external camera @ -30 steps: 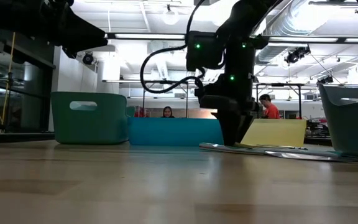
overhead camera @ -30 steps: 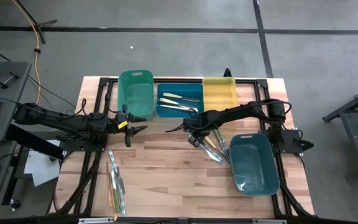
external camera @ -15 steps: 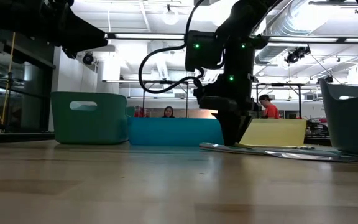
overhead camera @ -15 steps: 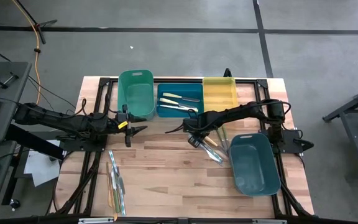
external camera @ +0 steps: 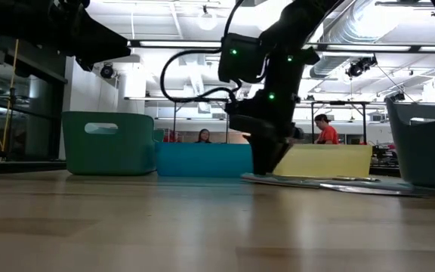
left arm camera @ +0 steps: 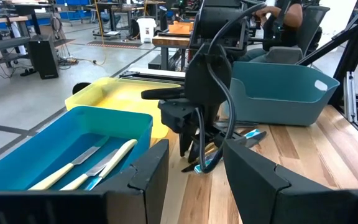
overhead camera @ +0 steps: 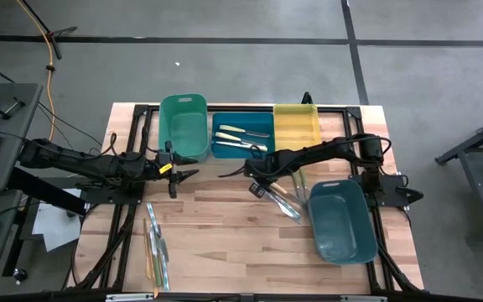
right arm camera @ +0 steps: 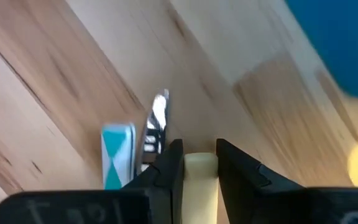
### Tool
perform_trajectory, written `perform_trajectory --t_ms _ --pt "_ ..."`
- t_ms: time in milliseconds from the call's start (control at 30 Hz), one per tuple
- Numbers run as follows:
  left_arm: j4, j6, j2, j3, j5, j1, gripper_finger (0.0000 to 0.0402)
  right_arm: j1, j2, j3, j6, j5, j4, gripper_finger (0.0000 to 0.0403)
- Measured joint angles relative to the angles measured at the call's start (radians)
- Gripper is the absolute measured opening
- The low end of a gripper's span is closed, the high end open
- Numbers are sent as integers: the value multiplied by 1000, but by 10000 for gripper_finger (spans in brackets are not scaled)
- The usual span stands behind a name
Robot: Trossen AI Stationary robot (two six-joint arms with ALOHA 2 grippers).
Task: Sort silverware by color (type)
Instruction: Put the yellow knife into the blue bin
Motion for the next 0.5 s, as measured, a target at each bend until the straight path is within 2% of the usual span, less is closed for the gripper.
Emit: perform_trajectory --t_ms 500 --pt "0 1 0 0 0 0 145 0 3 -2 -75 -10 206 71"
